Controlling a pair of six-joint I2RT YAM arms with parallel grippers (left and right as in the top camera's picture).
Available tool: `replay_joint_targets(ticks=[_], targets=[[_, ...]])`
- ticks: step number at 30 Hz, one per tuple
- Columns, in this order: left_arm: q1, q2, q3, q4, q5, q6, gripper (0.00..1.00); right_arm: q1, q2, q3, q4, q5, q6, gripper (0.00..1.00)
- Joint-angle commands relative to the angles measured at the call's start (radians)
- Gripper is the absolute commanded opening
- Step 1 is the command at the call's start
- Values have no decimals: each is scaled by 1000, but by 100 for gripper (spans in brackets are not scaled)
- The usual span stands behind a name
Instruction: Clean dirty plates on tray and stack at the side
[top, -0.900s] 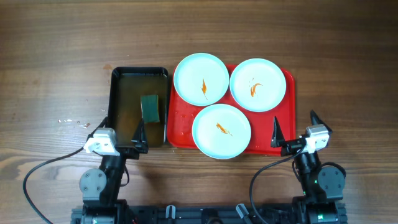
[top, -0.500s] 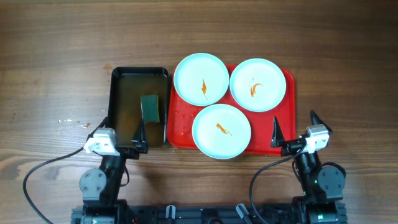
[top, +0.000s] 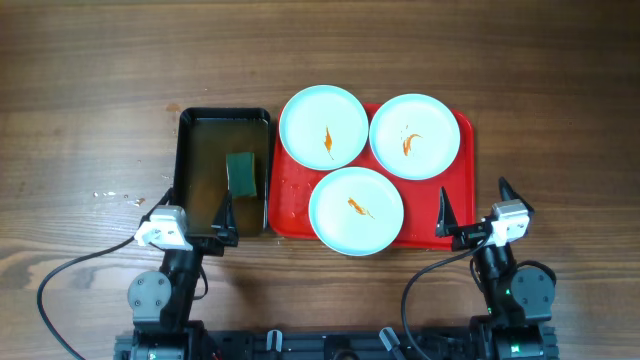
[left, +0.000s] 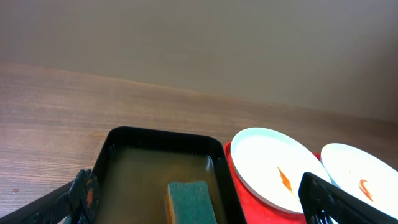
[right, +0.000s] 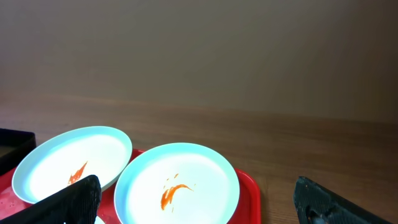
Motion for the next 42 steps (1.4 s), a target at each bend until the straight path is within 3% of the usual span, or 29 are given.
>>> replay_joint_targets(ticks=[1, 13, 16, 20, 25, 29, 32, 38, 42], targets=[[5, -6, -5, -4, -3, -6, 100, 4, 2, -1, 3, -15, -13, 100], [5, -6, -4, -4, -3, -7, 100, 4, 3, -1, 3, -16, 4, 99], [5, 3, -4, -5, -3, -62, 100, 4, 11, -1, 4, -34, 215, 99], [5, 67, 45, -57, -20, -89, 100, 4, 73, 39, -49, -55, 282, 99], [5, 318, 259, -192, -40, -89, 100, 4, 309, 252, -258, -137, 270, 99], [5, 628, 505, -346, -2, -89, 100, 4, 635, 489, -455, -244, 263, 100], [4, 813, 656, -461, 51, -89, 100, 5, 856, 631, -581, -278, 138, 100], [4, 1011, 731, -534, 103, -89, 100, 5, 1083, 671, -536, -459, 219, 100], [4, 1058, 731, -441, 119, -90, 100, 7, 1184, 670, -551, -454, 223, 99]])
